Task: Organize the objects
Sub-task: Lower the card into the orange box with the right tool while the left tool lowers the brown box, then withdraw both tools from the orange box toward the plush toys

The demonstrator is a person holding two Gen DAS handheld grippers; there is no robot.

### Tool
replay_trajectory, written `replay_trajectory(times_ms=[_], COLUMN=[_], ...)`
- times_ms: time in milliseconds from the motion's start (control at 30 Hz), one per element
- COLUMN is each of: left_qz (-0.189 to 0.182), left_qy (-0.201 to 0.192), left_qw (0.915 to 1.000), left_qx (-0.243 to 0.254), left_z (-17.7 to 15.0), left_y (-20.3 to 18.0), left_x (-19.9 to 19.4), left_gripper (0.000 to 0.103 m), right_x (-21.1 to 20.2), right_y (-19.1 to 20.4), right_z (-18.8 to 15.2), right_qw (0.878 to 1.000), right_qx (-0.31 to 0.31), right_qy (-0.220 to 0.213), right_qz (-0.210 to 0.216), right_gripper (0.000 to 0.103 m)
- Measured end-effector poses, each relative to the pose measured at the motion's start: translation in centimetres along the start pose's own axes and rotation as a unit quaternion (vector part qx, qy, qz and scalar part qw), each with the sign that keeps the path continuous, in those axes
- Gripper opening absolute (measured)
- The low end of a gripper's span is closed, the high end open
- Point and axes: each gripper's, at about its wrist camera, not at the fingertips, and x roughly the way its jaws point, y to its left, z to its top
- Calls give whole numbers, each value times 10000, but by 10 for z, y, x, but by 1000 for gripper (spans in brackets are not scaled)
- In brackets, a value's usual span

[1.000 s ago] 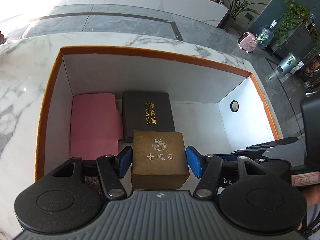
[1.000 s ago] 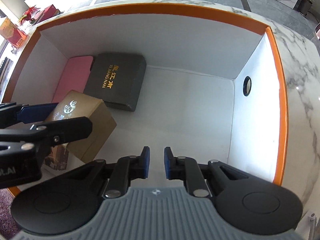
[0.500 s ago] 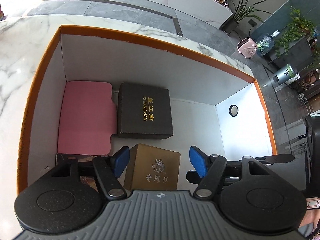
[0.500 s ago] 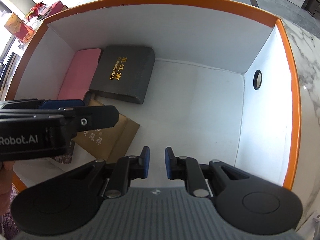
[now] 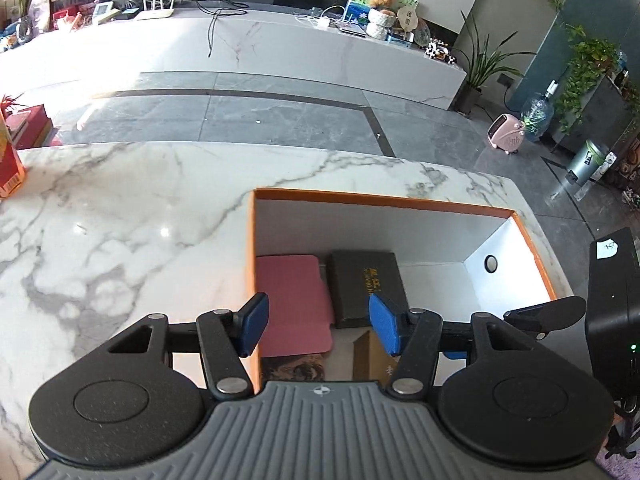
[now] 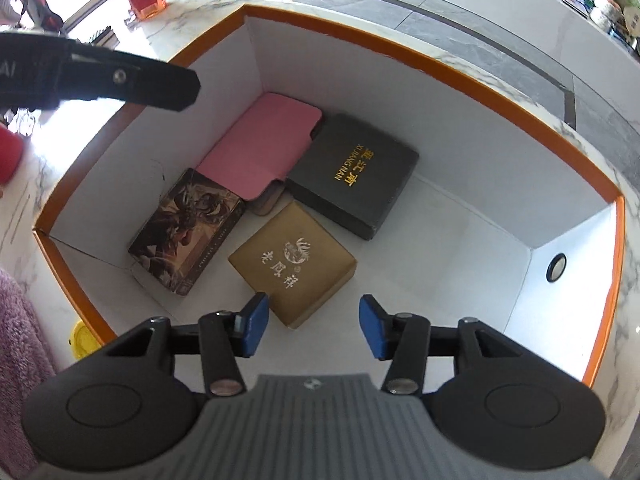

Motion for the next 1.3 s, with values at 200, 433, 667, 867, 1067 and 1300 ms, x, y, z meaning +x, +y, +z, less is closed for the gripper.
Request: replay_trajectory(times_ms=[200, 433, 667, 867, 1067, 1300], left_qz=[24, -160, -274, -257, -344, -652], left_qy=[161, 318, 413, 256, -59, 3], left_qw=[9998, 9993, 9987, 9993, 9994, 9975], left_qx=[-75, -76, -115, -84, 70, 259], left_z=[-10, -17, -20, -20, -31, -79], left_y=[21, 27, 30, 29, 18, -4], left_x=[3, 7, 9, -3, -46, -90], left_gripper=[63, 52, 46, 46, 46, 46], right_x=[13, 18, 25, 16, -33, -95], right_y=[12, 22, 30, 25, 29, 48], right_z=[6, 11, 12, 12, 1, -45], right_qw=[9969, 9856, 9839, 9887, 9940, 9925], right_qx=[-752, -1663, -1769, -1485, -1020, -89], right_qy=[212, 242, 215, 152, -393, -1140], right_qz=[11, -185, -148, -135, -17, 436], right_gripper=[41, 25, 23, 25, 33, 39])
